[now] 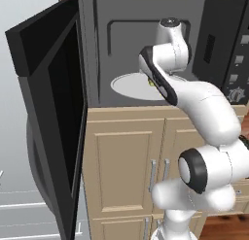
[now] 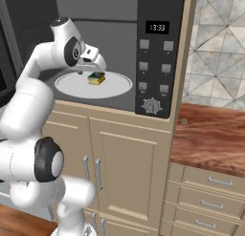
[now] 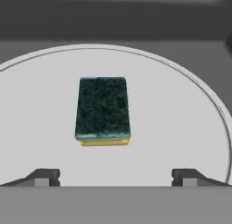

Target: Place the sponge inside the microwave to prepare for sanitizing.

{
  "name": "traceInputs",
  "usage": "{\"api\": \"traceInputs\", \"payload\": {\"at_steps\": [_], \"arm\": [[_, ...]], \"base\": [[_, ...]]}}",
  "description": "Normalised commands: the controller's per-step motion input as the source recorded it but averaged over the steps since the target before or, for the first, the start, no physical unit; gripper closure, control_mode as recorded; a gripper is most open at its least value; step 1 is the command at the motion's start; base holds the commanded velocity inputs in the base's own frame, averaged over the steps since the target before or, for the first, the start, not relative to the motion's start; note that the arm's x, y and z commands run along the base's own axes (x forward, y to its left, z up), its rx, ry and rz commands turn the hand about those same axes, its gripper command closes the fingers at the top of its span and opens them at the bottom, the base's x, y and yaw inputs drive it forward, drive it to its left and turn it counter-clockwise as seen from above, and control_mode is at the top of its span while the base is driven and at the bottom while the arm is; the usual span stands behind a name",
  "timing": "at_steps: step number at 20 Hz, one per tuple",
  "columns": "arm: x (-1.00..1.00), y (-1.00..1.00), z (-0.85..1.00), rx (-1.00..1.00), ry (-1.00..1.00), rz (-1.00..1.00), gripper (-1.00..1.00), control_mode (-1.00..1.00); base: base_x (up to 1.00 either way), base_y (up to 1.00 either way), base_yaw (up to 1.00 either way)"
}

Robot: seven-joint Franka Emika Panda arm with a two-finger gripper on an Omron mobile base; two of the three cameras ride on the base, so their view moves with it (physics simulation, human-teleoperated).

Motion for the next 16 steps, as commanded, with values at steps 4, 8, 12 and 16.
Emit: {"api": "traceInputs", "payload": {"at_steps": [4, 8, 12, 16], "arm": [[-1.00, 0.00, 0.61, 0.00, -0.02, 0.00, -1.00, -1.00], [-1.00, 0.00, 0.35, 0.00, 0.00, 0.00, -1.00, -1.00], [-1.00, 0.00, 0.15, 0.00, 0.00, 0.00, -1.00, -1.00], [-1.00, 0.00, 0.01, 0.00, -0.01, 0.00, -1.00, -1.00]], "base": [[0.00, 0.00, 0.00], [0.00, 0.00, 0.00], [0.00, 0.00, 0.00], [0.00, 0.00, 0.00]]}}
